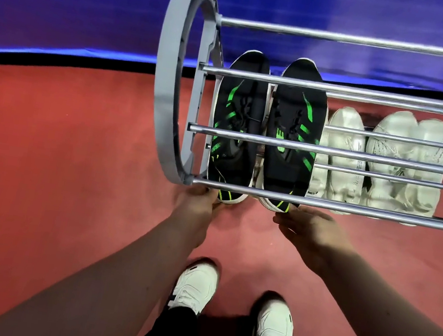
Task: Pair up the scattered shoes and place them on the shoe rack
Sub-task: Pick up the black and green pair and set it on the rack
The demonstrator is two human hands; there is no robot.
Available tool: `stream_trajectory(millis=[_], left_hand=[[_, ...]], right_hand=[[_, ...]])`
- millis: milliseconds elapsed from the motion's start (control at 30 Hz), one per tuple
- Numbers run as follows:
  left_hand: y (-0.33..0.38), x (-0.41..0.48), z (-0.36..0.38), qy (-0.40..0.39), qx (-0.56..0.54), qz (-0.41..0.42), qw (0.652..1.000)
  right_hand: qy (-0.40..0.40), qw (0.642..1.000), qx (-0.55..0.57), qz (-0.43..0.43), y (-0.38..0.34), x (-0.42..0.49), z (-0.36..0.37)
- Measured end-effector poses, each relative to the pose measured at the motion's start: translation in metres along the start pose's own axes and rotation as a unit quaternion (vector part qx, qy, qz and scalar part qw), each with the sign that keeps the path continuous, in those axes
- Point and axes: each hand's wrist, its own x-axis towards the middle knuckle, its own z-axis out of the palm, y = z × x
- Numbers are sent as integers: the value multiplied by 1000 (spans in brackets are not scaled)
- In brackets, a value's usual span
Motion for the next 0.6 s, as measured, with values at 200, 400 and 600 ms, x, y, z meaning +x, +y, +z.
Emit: stream_trajectory(millis=[200, 400, 600], left_hand=[[5, 0, 1, -10, 1, -37, 999], [7, 1, -4, -25, 45, -78, 996], [8, -1, -12, -54, 105, -68, 991]], right_hand=[[37, 992, -109, 48, -5, 9, 15], [53, 983, -166, 60, -9, 14, 18], [39, 994, -80, 61, -5, 16, 15]])
